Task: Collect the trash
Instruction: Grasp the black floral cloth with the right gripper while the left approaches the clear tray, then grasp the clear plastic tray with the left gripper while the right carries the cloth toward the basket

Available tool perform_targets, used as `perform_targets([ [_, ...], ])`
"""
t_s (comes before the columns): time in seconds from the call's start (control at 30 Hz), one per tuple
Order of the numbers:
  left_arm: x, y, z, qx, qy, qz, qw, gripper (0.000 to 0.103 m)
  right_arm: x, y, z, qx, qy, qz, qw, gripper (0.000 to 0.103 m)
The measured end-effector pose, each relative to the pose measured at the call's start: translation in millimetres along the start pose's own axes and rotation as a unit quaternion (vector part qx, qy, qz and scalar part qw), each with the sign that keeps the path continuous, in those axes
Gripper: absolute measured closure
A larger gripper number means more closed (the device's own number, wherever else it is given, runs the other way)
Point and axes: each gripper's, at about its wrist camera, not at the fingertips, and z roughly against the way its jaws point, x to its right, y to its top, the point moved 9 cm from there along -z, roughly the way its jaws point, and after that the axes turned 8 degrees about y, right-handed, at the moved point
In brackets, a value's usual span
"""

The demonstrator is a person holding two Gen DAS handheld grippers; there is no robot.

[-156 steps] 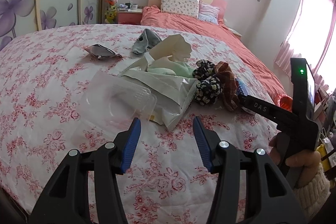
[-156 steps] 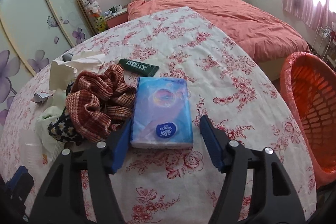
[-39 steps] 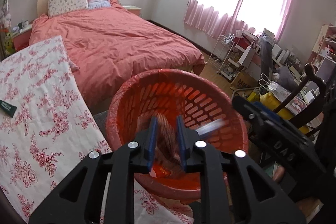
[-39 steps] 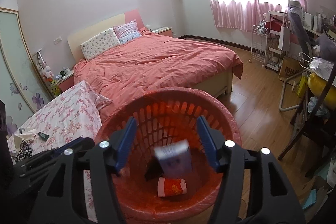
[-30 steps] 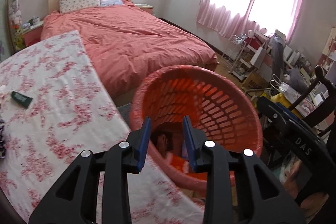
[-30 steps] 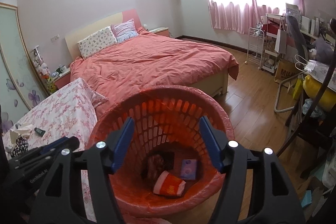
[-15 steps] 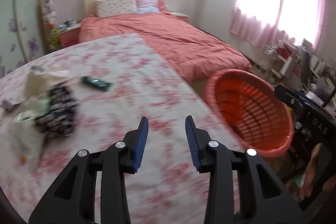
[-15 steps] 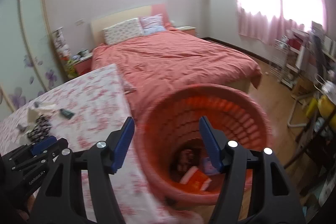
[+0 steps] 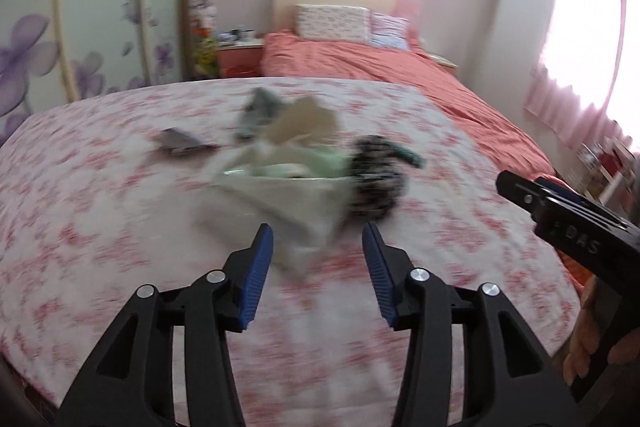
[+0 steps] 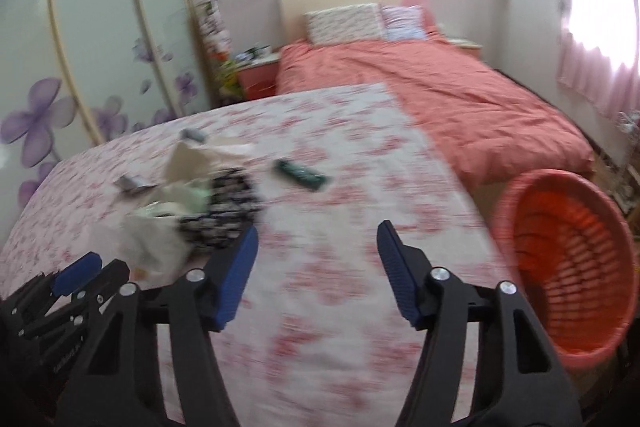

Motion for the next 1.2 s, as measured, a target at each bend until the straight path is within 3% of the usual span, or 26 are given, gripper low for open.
perform_targets([
  [0.2, -57, -3, 1, 0.0, 0.028, 0.039, 0.9988, 0.055, -51, 2, -43, -0.03, 0.027, -0.006, 0.999, 0.046],
  [0.4, -88, -8, 3, -0.002, 0.041, 0.065, 0.997, 0.049, -59, -2, -82, -0.06, 0.003, -0.019, 0.998, 0.046],
  [0.43, -91, -9, 3, -0.002, 0.042, 0.068, 0.9968, 0.049, -58, -6, -87, -0.071, 0.001, -0.019, 0.997, 0.052],
  [0.53, -100, -12, 1, -0.005, 0.041, 0.081, 0.9959, 0.044, -53, -20, -95, -0.102, 0.004, -0.021, 0.994, 0.095],
  [0.63, -103, -13, -2, -0.007, 0.04, 0.083, 0.9957, 0.039, -40, -24, -86, -0.089, -0.003, -0.028, 0.996, 0.098],
  [0.9, -88, -12, -14, -0.009, 0.02, 0.064, 0.9977, 0.012, -5, -12, -51, -0.051, -0.032, -0.039, 0.997, 0.099],
  [1.2, -80, -15, -47, -0.048, 0.016, 0.029, 0.9983, 0.007, 2, -24, -44, -0.062, -0.029, -0.045, 0.997, 0.099],
])
